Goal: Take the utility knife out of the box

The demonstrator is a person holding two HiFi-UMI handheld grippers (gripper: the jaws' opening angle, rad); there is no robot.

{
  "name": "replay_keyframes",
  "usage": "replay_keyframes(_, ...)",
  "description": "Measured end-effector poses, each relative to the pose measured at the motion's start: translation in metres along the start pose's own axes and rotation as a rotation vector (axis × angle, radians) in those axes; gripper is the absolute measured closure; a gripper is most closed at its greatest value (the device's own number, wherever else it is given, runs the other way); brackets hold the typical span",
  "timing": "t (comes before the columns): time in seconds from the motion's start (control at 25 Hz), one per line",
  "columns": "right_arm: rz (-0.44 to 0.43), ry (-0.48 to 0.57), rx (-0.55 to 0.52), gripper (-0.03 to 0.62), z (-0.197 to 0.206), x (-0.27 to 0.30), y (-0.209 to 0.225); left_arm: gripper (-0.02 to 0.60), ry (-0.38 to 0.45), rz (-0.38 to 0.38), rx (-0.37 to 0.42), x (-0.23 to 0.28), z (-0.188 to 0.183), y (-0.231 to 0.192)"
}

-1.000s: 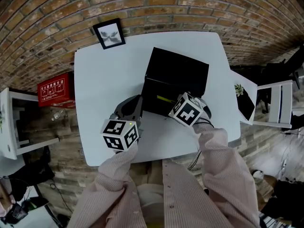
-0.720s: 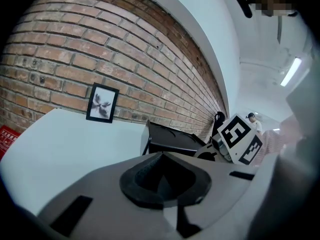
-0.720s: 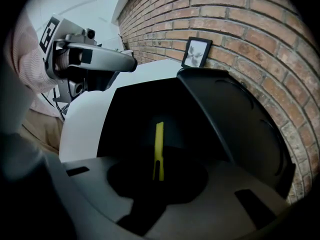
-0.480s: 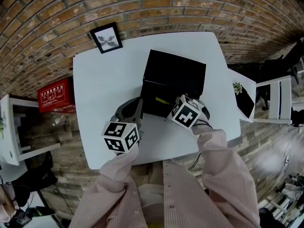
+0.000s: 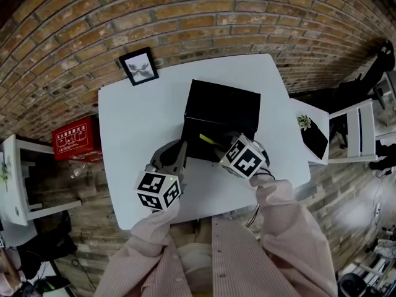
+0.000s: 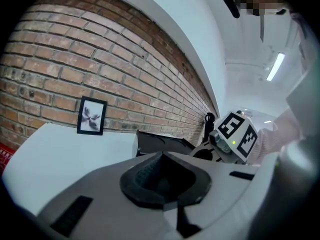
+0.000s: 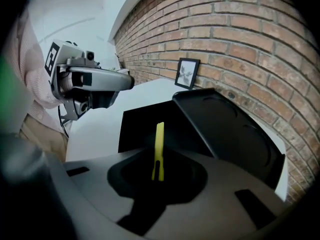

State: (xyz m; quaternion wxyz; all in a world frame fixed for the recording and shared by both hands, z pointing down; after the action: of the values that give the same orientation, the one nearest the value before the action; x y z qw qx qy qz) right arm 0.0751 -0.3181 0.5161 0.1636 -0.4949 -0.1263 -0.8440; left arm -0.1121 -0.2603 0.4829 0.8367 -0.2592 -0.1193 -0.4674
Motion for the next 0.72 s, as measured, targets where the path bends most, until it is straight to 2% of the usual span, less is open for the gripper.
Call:
replay_keyframes(0.48, 0.055, 0.268, 0.08, 0.531, 0.003, -0.041, -0.013, 0.589, 0.064, 0.013, 0.04, -0.02, -0.009, 0.009)
replay_keyframes(0.72, 0.087, 0.42, 0.168, 0.531, 0.009, -0.062, -0.022, 0.589, 0.104, 0.025, 0.074, -0.032, -0.02, 0.012)
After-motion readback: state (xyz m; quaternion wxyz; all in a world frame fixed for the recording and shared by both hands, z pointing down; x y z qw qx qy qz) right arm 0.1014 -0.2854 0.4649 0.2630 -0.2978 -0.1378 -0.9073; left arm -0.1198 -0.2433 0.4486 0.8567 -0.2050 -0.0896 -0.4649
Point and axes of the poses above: the fingertips, and each gripper's own axes: x forward along the fingers, y to its right, z out of its underside, the point moved 10 cm from there along -x, backward along the fingers, and after that the axes turned 8 degrees about -y, right-handed, at the moved point
